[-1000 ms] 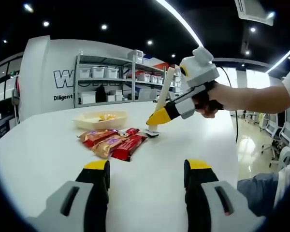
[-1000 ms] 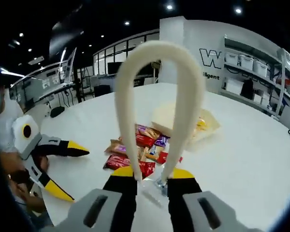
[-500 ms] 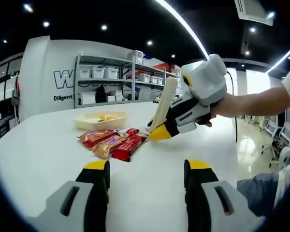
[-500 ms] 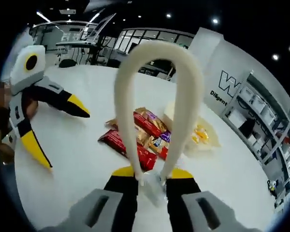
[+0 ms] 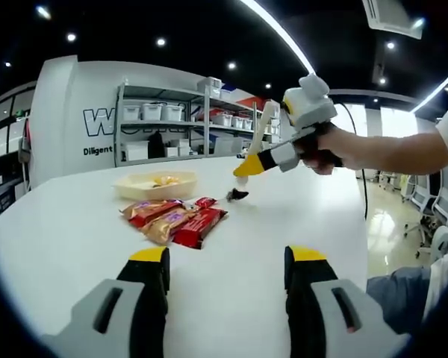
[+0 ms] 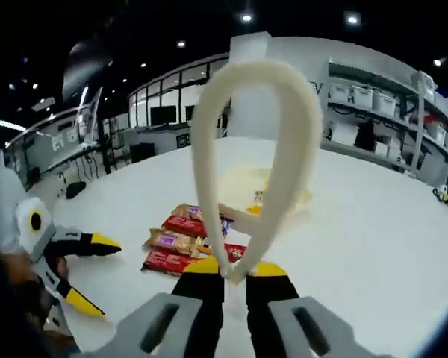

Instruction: Place the target food into the container with the food tongs after gripping and lifting it, then release it inside without dropping or visibly crushing the food.

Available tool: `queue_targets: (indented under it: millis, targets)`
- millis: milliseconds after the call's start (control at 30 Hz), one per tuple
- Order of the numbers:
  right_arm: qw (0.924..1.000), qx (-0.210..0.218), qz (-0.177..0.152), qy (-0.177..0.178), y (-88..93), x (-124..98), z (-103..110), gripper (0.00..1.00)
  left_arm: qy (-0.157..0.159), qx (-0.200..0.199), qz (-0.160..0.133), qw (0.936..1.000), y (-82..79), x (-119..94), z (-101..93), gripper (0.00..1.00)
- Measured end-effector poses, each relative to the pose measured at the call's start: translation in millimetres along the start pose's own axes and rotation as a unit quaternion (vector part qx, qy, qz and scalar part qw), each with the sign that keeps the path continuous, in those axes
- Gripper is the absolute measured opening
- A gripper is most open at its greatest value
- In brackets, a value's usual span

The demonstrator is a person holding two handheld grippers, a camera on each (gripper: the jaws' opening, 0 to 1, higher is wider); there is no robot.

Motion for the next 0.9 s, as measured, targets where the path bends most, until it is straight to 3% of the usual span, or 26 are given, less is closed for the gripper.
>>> queue_targets:
  millis: [67,200,433,700,900]
  targets:
    - [0.9997,0.024,-0.004,0.006,-1.2,-6,-12,0.03,0.0,0.0,0.001,1.0,0.1,0,0.0,0.61]
    - [0.9996,0.012,-0.006,0.026,0.6,-16,-27,0.03,0.001,0.0,0.002,1.0,0.4,0,0.2,0.61]
    - [0.9976,0.03,-0.023,0.059,-2.6,-32,-48,0.04,-0.001,-0.002,0.002,1.0,0.5,-1,0.2,0.61]
    - [0.9942,0.045,-0.02,0.095,2.1,-42,-83,0.06,-0.001,-0.003,0.003,1.0,0.7,0,1.3,0.61]
    - [0.9961,0.015,-0.024,0.083,3.4,-37,-80,0.13,-0.001,-0.004,0.003,1.0,0.7,0,1.4,0.61]
Point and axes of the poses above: the point that each gripper's makers call its tool centre point, and the gripper's own axes: x roughly forward along the fingers, z roughly to its left, y roughly out of its underside, the point moved 10 cm from there along -x, roughly backward along the fingers
